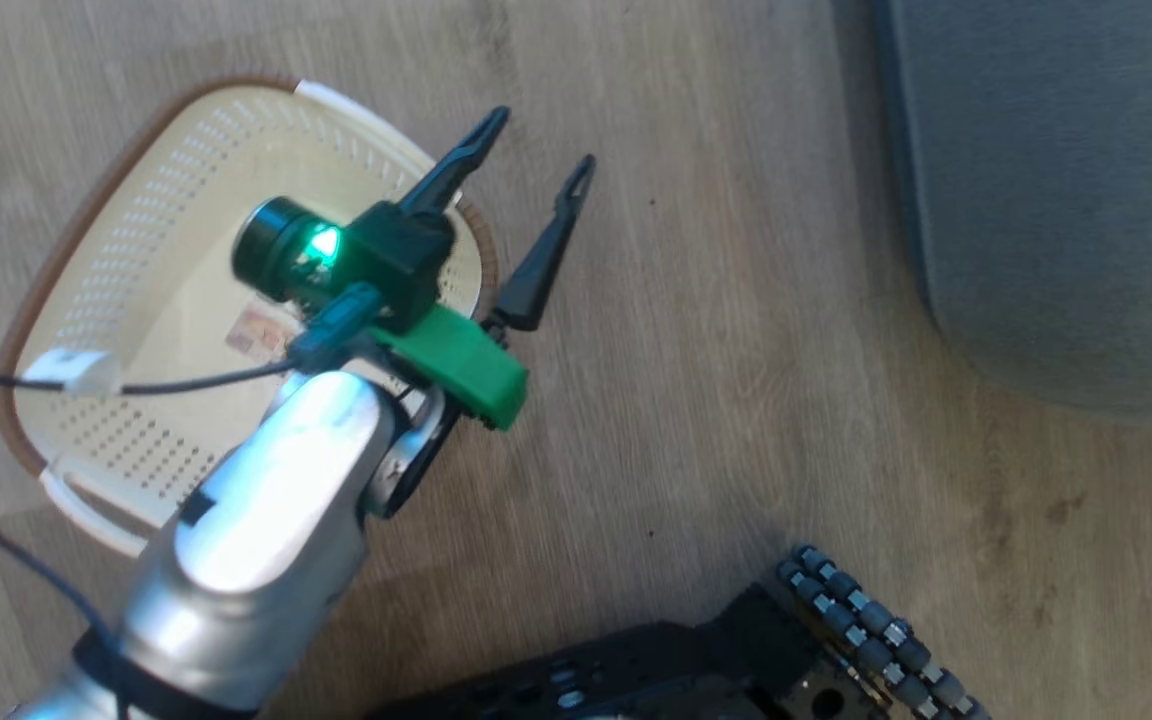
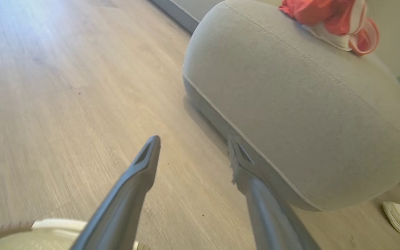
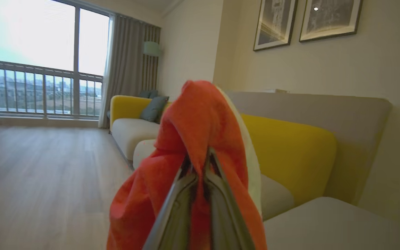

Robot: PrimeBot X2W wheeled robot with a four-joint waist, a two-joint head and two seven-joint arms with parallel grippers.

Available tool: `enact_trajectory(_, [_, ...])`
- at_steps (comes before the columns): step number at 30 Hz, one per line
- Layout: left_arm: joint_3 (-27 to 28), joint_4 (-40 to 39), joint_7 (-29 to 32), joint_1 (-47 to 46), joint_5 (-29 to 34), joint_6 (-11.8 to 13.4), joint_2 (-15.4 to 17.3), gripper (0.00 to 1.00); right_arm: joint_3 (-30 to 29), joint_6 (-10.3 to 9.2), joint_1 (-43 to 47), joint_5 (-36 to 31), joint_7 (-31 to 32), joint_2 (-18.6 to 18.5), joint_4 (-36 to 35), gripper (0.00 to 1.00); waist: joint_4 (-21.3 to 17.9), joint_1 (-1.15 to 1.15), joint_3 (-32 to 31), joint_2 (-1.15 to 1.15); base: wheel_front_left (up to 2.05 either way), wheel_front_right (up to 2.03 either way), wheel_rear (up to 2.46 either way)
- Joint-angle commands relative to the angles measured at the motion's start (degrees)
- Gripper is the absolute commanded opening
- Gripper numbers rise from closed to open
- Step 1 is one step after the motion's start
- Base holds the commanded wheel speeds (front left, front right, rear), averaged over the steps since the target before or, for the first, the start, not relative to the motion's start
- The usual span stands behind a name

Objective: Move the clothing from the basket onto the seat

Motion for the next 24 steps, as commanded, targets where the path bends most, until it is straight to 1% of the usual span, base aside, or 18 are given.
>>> enact_trajectory(1, [1.69, -2.48, -0.2, 1.51, -0.27, 0.74, 1.38, 1.0, -1.58, 0.39, -0.3, -1.09, 1.04, -2.11, 0.2, 0.0, 0.54, 0.0, 1.92, 0.0, 0.0, 0.0, 0.0])
enact_trajectory(4, [1.91, -3.83, 0.4, 2.4, -0.53, 1.18, 2.29, 1.0, -2.05, 0.39, 1.3, -1.53, 0.99, -0.92, 4.4, 0.0, -0.43, 0.0, 3.37, 0.0, 0.0, 0.0, 0.0])
enact_trajectory(5, [1.91, -3.83, 0.4, 2.4, -0.53, 1.18, 2.29, 1.0, -2.05, 0.39, 1.3, -1.53, 0.99, -0.92, 4.4, 0.0, -0.43, 0.0, 3.37, 0.0, 0.0, 0.0, 0.0])
enact_trajectory(8, [1.63, -5.28, 1.64, 2.75, -0.24, 1.7, 3.04, 1.0, -1.39, 0.39, 5.1, -1.33, -0.96, 1.43, 8.72, 0.0, -1.76, 0.0, 4.8, 0.0, 0.0, 0.0, 0.0])
enact_trajectory(9, [1.65, -5.76, 2.19, 2.91, -0.18, 2.0, 3.37, 1.0, -1.3, 0.39, 6.15, -1.52, -1.82, 2.18, 10.32, 0.13, -2.25, 0.0, 5.09, 0.0, 0.0, 0.0, 0.0])
enact_trajectory(10, [1.69, -6.3, 2.64, 3.12, -0.15, 2.29, 3.7, 1.0, -1.03, 0.39, 6.96, -1.57, -2.3, 2.95, 11.93, 0.35, -2.68, 0.0, 5.26, 0.0, 0.0, 0.0, 0.0])
enact_trajectory(11, [1.77, -6.92, 2.94, 3.31, -0.08, 2.59, 4.03, 1.0, -0.49, 0.39, 7.58, -1.69, -2.91, 3.46, 13.14, 0.46, -3.02, 0.0, 5.41, 0.0, 0.0, 0.0, 0.0])
enact_trajectory(12, [1.89, -7.45, 3.16, 3.55, -0.02, 2.85, 4.42, 1.0, 0.22, 0.39, 8.13, -1.97, -3.64, 3.8, 14.13, 0.92, -3.34, 0.0, 5.4, 0.0, 0.0, 0.0, 0.0])
enact_trajectory(13, [2.09, -7.89, 3.39, 3.88, -0.01, 3.15, 4.92, 1.0, 0.96, 0.39, 8.58, -2.0, -4.19, 4.26, 15.08, 1.0, -3.73, 0.0, 5.26, 0.0, 0.0, 0.0, 0.0])
enact_trajectory(15, [2.58, -8.58, 3.71, 4.74, -0.23, 3.67, 5.85, 1.0, 2.5, 0.39, 9.19, -1.72, -5.14, 5.03, 16.66, 1.0, -4.58, 0.0, 4.52, 0.0, 0.0, 0.0, 0.0])
enact_trajectory(18, [3.03, -9.39, 4.12, 5.93, -0.62, 4.31, 6.77, 1.0, 5.05, 0.39, 10.37, -1.5, -6.4, 4.81, 17.86, 1.0, -5.43, 0.0, 2.71, 0.0, 0.0, 0.0, 0.0])
enact_trajectory(21, [3.37, -9.49, 3.88, 6.92, -1.17, 4.81, 6.94, 1.0, 9.23, 0.39, 12.68, -1.03, -6.76, 4.26, 18.12, 1.0, -5.91, 0.0, 0.14, 0.0, 0.0, 0.0, 0.0])
enact_trajectory(24, [3.67, -8.85, 3.1, 8.18, -2.19, 5.17, 6.38, 1.0, 13.82, 0.39, 16.23, -0.36, -7.25, 3.31, 16.73, 1.0, -6.11, 0.0, -3.39, 0.0, 0.0, 0.0, 0.0])
